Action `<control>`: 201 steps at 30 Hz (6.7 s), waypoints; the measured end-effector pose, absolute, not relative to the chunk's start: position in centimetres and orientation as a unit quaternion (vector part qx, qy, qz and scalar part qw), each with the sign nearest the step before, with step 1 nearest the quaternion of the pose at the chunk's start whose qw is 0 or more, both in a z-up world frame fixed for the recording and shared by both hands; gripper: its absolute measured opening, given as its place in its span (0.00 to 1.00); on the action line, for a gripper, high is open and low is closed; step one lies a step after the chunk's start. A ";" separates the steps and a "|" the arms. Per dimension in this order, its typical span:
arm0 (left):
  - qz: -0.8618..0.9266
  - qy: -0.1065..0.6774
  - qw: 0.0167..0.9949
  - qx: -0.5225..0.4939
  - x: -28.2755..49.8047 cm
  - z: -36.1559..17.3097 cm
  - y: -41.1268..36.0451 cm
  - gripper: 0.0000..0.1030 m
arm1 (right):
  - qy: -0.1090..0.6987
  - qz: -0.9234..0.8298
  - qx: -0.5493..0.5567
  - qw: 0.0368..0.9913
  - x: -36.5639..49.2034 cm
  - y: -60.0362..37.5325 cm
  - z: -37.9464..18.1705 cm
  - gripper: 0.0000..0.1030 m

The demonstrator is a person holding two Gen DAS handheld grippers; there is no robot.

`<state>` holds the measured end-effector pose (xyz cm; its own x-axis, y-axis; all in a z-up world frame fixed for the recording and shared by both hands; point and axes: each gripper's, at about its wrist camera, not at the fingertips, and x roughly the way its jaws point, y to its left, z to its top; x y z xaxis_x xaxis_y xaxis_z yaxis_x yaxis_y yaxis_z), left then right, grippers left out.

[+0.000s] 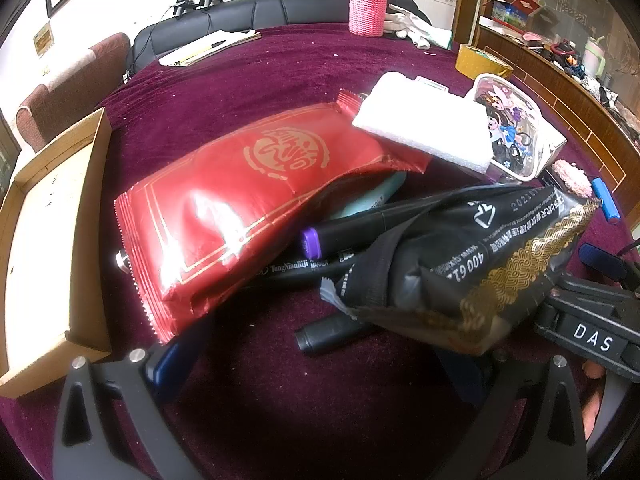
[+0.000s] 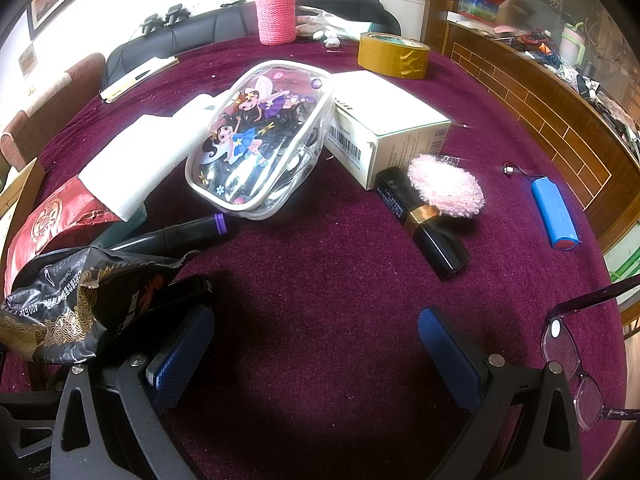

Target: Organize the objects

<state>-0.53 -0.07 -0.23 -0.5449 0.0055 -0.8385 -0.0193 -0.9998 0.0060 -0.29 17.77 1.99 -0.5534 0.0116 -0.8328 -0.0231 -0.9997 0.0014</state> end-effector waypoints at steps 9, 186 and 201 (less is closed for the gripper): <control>0.886 -0.020 0.075 -0.456 6.2 1.9 -3.9 1.00 | 0.001 0.881 -0.472 -0.002 -0.7 17.9 1.8 1.00; 0.882 -0.185 -0.091 -0.424 -3.1 6.9 -40.1 0.14 | -0.109 0.775 -0.524 -0.336 -10.3 -29.0 3.4 0.38; 0.891 -0.188 -0.070 -0.409 -0.5 7.8 -38.4 0.14 | -0.021 0.779 -0.493 -0.387 -6.4 -23.2 7.1 0.54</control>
<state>-0.48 -38.40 7.79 -0.6564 0.0288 -0.7538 0.2778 -0.9198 -0.2770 -6.40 -23.21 7.07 -0.2134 -0.5820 -0.7847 0.6237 -0.6994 0.3491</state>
